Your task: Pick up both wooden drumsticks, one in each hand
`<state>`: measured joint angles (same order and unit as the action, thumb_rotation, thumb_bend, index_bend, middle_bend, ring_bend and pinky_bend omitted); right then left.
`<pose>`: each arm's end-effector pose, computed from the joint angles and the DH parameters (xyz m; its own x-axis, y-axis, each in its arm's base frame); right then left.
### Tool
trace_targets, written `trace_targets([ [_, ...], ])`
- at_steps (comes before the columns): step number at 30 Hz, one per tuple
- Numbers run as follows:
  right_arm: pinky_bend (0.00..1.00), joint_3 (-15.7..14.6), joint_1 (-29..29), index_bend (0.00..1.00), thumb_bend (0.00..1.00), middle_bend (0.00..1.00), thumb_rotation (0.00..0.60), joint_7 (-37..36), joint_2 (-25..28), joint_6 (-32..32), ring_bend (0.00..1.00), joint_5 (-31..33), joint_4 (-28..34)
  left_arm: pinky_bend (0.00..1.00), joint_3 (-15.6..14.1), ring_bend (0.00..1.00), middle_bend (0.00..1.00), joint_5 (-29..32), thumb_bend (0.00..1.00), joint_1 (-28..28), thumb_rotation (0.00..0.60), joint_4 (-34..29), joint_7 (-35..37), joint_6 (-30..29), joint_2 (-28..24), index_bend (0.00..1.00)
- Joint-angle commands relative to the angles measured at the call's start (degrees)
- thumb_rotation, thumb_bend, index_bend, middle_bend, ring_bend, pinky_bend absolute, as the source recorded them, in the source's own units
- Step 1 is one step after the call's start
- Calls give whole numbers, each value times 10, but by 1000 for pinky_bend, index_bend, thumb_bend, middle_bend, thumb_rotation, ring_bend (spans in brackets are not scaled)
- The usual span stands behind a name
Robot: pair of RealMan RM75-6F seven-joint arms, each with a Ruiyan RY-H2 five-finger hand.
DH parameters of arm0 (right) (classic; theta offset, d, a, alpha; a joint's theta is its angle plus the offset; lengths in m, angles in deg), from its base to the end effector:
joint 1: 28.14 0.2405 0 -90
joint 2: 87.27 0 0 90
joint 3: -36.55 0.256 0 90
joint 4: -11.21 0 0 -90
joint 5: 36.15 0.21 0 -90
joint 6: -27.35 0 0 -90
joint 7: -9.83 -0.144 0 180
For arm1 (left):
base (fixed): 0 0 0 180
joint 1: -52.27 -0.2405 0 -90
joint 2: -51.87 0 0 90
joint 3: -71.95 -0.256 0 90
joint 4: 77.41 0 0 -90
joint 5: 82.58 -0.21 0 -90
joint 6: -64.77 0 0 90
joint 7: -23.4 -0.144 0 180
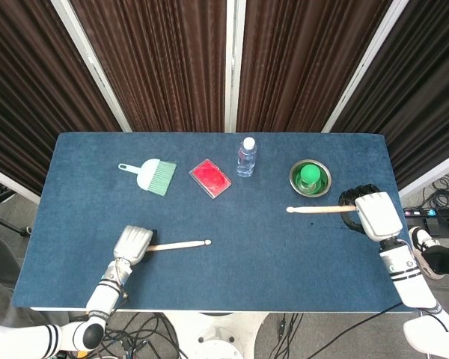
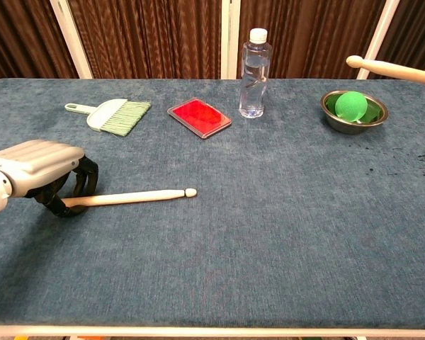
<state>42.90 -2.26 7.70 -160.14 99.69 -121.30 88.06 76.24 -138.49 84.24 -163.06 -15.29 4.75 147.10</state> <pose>-0.2687 -0.3114 0.1186 0.4747 0.0158 0.8800 -0.8429 -0.2796 0.4598 -0.2071 0.2750 -0.0574 0.5709 0.3778 0.7290 0.8210 -0.2491 -0.5138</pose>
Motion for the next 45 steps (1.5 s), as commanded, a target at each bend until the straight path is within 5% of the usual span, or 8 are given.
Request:
trace_targets([
  [1, 373, 0, 0, 710, 797, 609, 600, -1, 0, 0, 404, 0, 0, 795, -2, 685, 549, 0, 341, 1, 600, 1, 0, 1, 0, 488],
  [13, 374, -3, -12, 711, 797, 612, 600, -10, -3, 8, 407, -1, 1, 795, -4, 703, 646, -50, 475, 0, 600, 9, 89, 11, -14, 603],
  [29, 385, -24, -24, 742, 825, 630, 600, -173, -50, 9, 448, -30, 75, 799, 31, 715, 719, -268, 529, -3, 600, 43, 559, -19, -55, 681],
  [45, 391, 23, 32, 771, 831, 654, 600, -133, -190, -41, 478, 10, 134, 798, 53, 715, 719, -329, 529, 58, 600, 40, 603, -40, -21, 681],
])
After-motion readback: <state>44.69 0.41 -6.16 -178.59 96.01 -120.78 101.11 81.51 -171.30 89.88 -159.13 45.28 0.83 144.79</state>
